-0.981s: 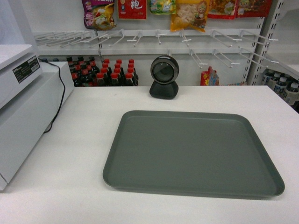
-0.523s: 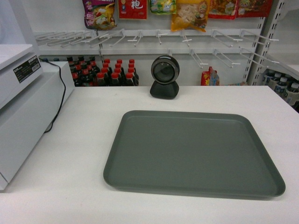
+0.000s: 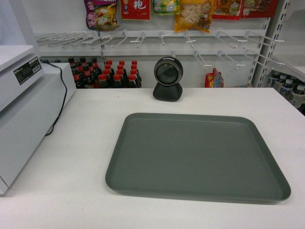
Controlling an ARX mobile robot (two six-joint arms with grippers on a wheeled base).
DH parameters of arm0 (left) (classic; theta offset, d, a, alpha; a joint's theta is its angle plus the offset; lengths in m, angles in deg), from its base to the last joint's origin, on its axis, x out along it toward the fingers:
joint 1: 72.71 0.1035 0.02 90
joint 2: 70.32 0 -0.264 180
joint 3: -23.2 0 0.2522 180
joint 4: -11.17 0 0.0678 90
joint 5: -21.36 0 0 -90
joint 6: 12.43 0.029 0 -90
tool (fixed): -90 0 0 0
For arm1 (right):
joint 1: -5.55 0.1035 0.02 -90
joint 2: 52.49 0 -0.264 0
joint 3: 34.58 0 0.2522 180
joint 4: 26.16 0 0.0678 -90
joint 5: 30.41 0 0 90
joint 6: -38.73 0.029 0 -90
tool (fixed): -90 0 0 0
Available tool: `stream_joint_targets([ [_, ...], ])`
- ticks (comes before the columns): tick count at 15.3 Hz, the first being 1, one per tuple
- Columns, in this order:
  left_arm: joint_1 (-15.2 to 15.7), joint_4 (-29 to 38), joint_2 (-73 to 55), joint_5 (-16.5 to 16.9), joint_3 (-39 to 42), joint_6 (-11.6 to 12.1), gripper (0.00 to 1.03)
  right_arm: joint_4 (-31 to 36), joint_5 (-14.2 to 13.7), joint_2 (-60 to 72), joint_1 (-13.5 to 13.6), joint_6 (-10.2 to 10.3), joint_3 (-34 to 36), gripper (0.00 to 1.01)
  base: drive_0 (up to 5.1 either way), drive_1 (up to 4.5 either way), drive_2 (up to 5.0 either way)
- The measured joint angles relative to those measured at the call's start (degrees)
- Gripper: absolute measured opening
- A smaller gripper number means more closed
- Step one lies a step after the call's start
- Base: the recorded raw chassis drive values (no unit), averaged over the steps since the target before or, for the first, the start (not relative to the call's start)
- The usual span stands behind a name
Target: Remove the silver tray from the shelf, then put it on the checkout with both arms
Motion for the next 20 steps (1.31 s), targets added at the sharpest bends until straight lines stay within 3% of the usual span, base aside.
stream_joint_targets([
  [6, 0.0, -8.6, 8.6, 0.0, 0.0, 0.0, 0.01, -10.5, 0.0, -10.5, 0.0, 0.0, 0.0, 0.02, 0.0, 0.00, 0.0],
  [8, 0.0, -19.3, 17.2, 0.0, 0.0, 0.0, 0.01, -12.1, 0.0, -12.0, 0.0, 0.0, 0.0, 0.02, 0.0, 0.00, 0.0],
  [9, 0.0, -17.7, 17.7, -0.2, -0.3, 0.0, 0.01, -14.7, 0.0, -13.8, 0.0, 0.0, 0.0, 0.02, 0.0, 0.00, 0.0],
  [10, 0.0, -19.0, 17.7, 0.1, 0.0, 0.0, 0.01, -22.1, 0.0, -19.0, 0.0, 0.0, 0.0, 0.02, 0.0, 0.00, 0.0],
  [13, 0.0, -18.6, 17.7, 0.0, 0.0, 0.0, 0.02, -22.7, 0.0, -21.9, 0.0, 0.0, 0.0, 0.02, 0.0, 0.00, 0.0],
  [15, 0.0, -18.6, 17.7, 0.0, 0.0, 0.0, 0.25, -22.6, 0.0, -21.9, 0.0, 0.0, 0.0, 0.21, 0.0, 0.00, 0.0],
  [20, 0.0, -18.6, 17.7, 0.0, 0.0, 0.0, 0.87, -22.5, 0.0, -21.9, 0.0, 0.0, 0.0, 0.83, 0.0, 0.00, 0.0],
])
